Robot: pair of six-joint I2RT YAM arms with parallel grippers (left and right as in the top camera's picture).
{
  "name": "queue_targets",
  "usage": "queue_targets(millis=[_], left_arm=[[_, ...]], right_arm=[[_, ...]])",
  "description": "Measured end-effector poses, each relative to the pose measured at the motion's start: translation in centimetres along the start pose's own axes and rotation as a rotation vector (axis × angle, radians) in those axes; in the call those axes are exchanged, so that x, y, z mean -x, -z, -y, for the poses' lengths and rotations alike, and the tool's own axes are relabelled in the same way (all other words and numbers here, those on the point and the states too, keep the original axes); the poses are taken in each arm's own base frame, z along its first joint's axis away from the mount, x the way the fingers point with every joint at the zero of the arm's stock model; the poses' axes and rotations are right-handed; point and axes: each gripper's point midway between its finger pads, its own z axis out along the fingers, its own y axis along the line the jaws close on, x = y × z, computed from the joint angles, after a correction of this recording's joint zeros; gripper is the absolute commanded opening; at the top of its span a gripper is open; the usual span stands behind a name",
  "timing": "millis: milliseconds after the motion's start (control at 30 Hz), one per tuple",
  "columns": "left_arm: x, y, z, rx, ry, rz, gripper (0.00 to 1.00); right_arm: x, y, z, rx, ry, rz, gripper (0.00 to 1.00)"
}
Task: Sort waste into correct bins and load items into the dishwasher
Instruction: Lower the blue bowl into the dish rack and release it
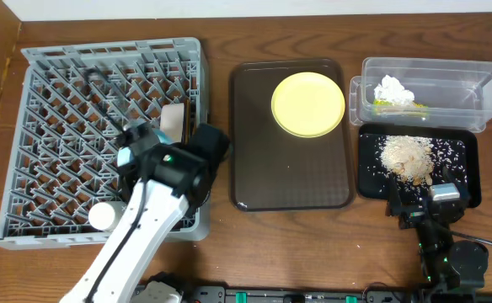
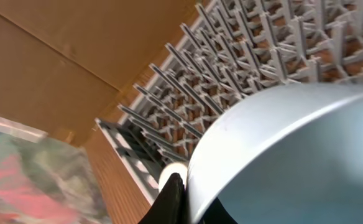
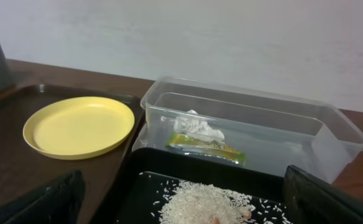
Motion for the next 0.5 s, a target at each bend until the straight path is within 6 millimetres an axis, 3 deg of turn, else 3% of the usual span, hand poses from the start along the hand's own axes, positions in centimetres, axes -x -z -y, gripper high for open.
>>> queue_targets(millis=[200,500], left_arm=[[-0.6,-1.3,2.0,0.093,-0.127,0.008,0.08],[-3.4,-3.6,4.7,0.215,-0.370,-0.035,0.07]], right_arm=[[0.0,0.0,0.0,0.000,0.000,0.000,0.99],[0.0,0.0,0.0,0.000,0.000,0.000,0.99]])
